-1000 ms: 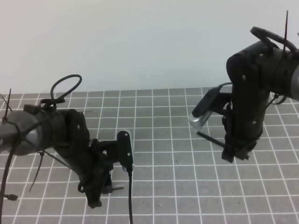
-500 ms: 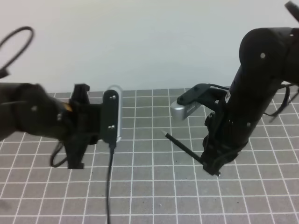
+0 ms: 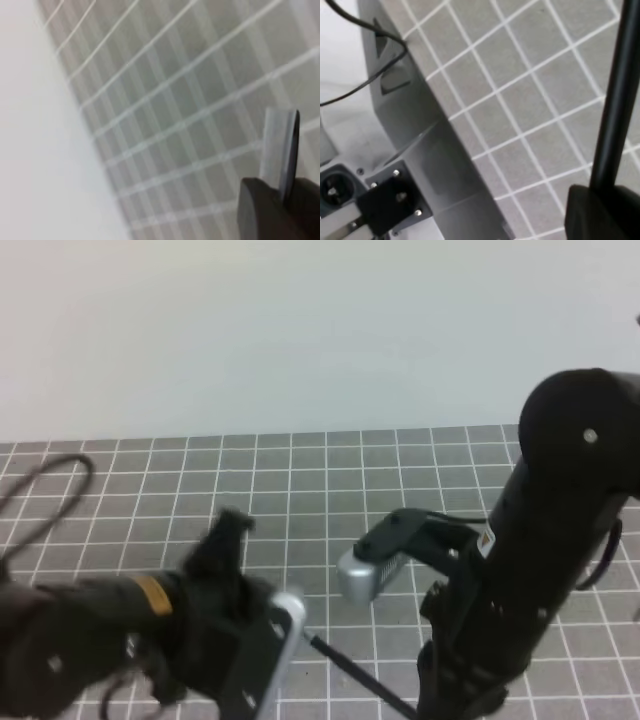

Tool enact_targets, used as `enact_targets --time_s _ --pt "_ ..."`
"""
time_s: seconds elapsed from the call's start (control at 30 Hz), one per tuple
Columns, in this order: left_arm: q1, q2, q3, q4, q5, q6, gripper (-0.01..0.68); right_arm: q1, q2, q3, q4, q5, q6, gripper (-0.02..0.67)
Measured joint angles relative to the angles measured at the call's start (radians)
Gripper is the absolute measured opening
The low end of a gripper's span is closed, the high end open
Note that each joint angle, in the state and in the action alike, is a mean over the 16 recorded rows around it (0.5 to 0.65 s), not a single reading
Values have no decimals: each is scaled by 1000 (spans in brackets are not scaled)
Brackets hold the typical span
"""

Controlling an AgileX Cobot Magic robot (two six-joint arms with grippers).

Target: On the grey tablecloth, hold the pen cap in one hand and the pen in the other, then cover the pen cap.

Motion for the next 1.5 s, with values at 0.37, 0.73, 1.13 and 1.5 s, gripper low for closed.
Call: enact_targets --time_s 0.37,0.73,1.13,1.5 --pt "-107 -47 59 -34 -118 15 1 34 -51 63 -55 -1 5 -3" --pt "-112 -135 91 -47 -49 3 1 34 -58 97 -82 -2 -15 -4" --pt "-112 -155 110 -72 31 3 1 34 -61 97 -73 -26 -46 -3" --pt "-112 -155 110 -85 55 3 1 34 -61 97 -69 -50 -57 -3"
